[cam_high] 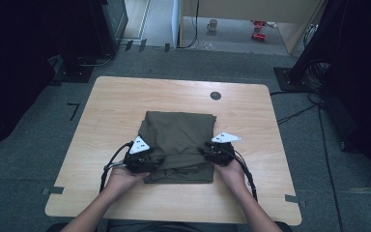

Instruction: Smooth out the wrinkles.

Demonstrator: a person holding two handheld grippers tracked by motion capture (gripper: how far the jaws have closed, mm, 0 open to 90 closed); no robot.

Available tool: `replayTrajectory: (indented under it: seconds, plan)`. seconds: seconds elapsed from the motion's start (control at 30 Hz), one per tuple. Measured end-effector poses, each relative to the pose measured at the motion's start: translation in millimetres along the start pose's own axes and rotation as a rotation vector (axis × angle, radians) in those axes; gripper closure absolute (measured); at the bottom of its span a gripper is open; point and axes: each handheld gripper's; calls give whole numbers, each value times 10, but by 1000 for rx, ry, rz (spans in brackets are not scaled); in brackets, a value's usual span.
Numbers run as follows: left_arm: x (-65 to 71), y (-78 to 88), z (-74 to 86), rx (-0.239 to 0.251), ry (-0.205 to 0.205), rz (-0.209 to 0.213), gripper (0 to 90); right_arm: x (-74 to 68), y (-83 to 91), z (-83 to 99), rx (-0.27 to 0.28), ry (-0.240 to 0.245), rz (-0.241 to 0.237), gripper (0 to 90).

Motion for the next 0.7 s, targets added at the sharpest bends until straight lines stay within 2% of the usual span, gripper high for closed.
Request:
replayTrajectory:
  seconds: [0.13, 0.27, 0.53, 0.7]
  plan:
    - [-10, 17, -21, 0, 17, 11, 374, 10, 17, 4, 13, -17, -10, 570]
    - [-33, 58, -89, -2, 25, 21, 361, 11, 94, -40, 42, -27, -9, 498]
    - [-125, 211, -208, 6, 51, 54, 333, -7, 219, -102, 33, -28, -29, 381]
    - [-207, 277, -226, 6, 47, 34, 332, -27, 276, -135, 30, -24, -27, 360]
Point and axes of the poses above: each handheld gripper's, and its own axes: y roughly backward along the jaws, z roughly out of its underside, x roughly to its right, and after that the axes turned 13 degrees about -z, right-handed
